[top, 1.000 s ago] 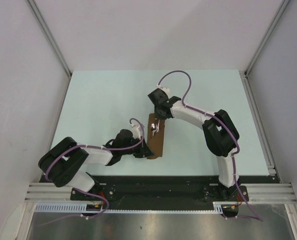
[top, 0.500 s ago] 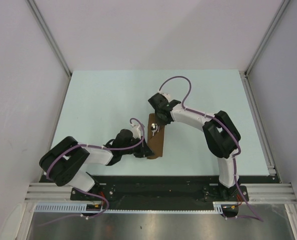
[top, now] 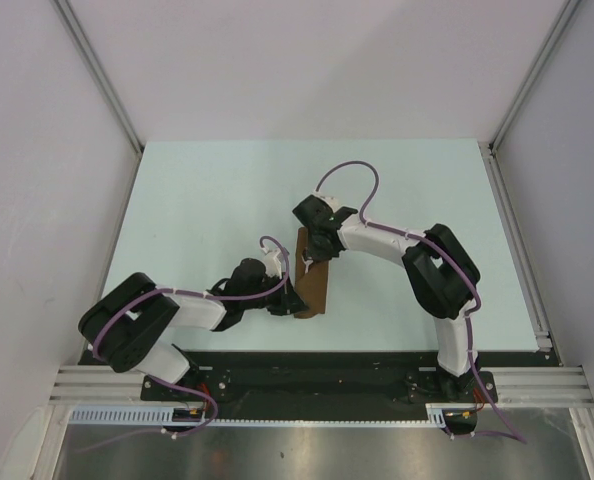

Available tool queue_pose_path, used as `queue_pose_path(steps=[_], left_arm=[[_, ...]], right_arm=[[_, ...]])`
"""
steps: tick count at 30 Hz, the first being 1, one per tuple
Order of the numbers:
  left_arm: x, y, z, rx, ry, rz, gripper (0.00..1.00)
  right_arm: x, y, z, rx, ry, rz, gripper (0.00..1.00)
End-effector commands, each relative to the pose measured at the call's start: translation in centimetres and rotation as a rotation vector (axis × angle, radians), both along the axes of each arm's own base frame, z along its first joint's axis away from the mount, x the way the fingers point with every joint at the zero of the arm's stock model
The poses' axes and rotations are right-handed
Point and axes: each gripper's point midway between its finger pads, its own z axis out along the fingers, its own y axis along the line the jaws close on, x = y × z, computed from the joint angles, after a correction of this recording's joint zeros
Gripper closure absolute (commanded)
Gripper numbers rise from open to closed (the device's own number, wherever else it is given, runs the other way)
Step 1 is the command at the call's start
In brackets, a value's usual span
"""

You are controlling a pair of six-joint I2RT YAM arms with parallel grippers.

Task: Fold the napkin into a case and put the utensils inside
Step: Insert the fork into the folded napkin.

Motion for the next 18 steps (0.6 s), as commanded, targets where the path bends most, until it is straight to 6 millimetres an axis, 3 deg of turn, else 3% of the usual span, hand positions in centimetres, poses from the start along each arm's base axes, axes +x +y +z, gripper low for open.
queue_pose_path(steps=[1, 5, 11, 15, 18], left_arm=[[0.3, -0.2, 0.9, -0.032, -0.021, 0.000, 1.00], [0.3, -0.3, 1.2, -0.036, -0.024, -0.001, 1.00], [0.5, -0.4, 2.3, -0.044, -0.041, -0.002, 1.00], [0.6, -0.4, 3.1, -0.052, -0.055, 0.000, 1.00], [0.8, -0.6, 4.1, -0.056, -0.073, -0.005, 0.97]], right_arm=[[-1.1, -1.2, 1.0, -0.040, 0.006, -0.002, 0.92], [-1.2, -1.3, 1.2, -0.044, 0.005, -0.004, 0.77], [-0.6, -1.2, 2.4, -0.050, -0.021, 0.005, 0.65], [0.6, -0.8, 4.4, -0.049, -0.069, 0.013, 0.63], [1.8, -0.5, 7.3, -0.047, -0.130, 0.020, 0.62]])
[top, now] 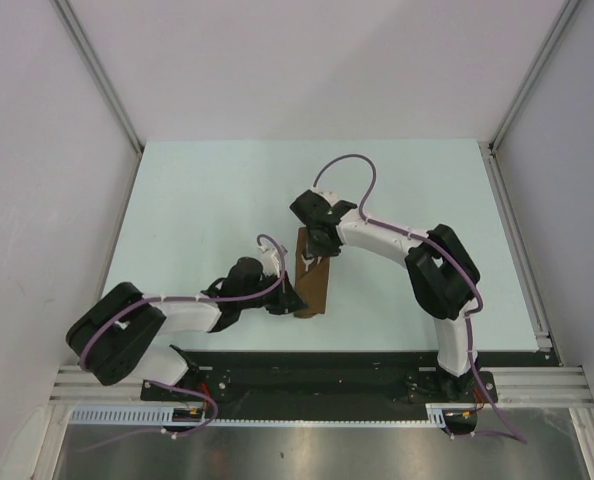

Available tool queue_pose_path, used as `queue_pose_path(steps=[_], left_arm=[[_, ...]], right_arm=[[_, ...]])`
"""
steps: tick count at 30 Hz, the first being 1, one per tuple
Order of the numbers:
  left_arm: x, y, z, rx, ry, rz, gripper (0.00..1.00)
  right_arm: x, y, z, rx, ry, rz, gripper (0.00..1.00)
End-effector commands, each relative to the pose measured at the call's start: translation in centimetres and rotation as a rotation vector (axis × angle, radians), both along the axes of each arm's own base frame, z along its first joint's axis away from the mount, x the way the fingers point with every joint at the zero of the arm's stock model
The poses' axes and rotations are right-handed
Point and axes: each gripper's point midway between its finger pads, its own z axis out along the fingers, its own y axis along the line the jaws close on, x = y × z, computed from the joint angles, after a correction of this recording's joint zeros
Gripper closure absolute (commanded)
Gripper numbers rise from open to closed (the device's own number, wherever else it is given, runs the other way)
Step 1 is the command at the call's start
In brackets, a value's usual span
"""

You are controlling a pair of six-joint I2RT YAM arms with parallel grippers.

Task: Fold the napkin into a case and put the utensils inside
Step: Insert the fork into the folded napkin, then reset both arms

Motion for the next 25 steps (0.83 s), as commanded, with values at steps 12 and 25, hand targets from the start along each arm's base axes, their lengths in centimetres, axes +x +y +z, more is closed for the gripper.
queue_pose_path(steps=[12, 25], left_arm=[[0.6, 1.6, 10.4, -0.112, -0.226, 0.066, 0.40], [-1.2, 5.5, 14.6, -0.364, -0.370, 0.245, 0.09]], right_arm=[[-3.8, -2.0, 14.9, 0.008, -0.451, 0.130, 0.17], [-13.9, -7.8, 13.6, 0.498, -0.527, 0.141, 0.00]])
